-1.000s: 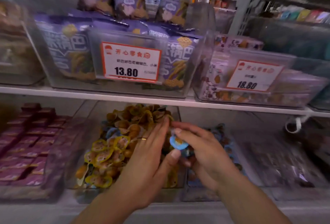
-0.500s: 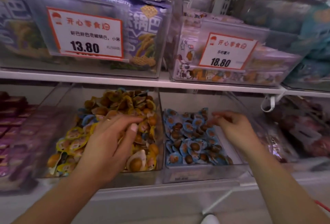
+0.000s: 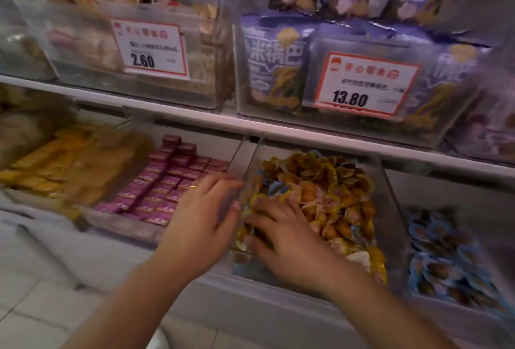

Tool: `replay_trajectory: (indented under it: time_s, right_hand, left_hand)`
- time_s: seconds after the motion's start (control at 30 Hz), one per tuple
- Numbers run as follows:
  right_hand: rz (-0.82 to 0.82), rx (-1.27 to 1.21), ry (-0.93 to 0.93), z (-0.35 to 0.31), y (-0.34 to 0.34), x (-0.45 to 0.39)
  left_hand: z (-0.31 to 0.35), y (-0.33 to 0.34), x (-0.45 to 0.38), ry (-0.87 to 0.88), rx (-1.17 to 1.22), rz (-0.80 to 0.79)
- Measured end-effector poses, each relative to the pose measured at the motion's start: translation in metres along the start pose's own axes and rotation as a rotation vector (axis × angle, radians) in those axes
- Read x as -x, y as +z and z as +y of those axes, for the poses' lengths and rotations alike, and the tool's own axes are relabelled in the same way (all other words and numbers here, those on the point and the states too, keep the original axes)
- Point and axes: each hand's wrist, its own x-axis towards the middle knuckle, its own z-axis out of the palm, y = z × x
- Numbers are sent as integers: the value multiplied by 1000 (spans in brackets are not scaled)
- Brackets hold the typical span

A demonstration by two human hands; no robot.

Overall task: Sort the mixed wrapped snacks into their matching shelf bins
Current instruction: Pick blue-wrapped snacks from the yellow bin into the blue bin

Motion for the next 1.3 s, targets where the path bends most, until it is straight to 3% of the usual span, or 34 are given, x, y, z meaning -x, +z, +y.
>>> replay_trajectory:
  time_s: [0.27, 0.43, 0.67, 0.73, 0.8, 0.87, 1.0, 1.17, 1.3]
  right_hand:
    - [-109, 202, -49, 41, -13, -32]
    - [46, 70, 61, 80, -38, -31]
    - [-32, 155, 194, 75, -50, -22]
    - [46, 209, 170, 60, -53, -13]
    - [163, 142, 23, 35, -52, -7]
    - [71, 91, -52, 10, -45, -9]
    - [-295, 150, 15, -7, -22, -25]
    - [-336, 36, -81, 3, -26, -12]
    - [-410, 148, -47, 9, -29, -2]
  left_hand:
    - [-5, -2, 1, -13, 58, -102]
    - [-5, -5, 1, -10, 78, -103]
    - [-2, -4, 4, 3, 69, -68]
    - [0, -3, 3, 1, 72, -60]
    - [1, -3, 3, -2, 75, -51]
    - [-1, -3, 2, -8, 84, -37]
    - [-1, -3, 2, -34, 102, -22]
    - [-1, 0, 1, -28, 104, 0]
    - [0, 3, -5, -40, 96, 13]
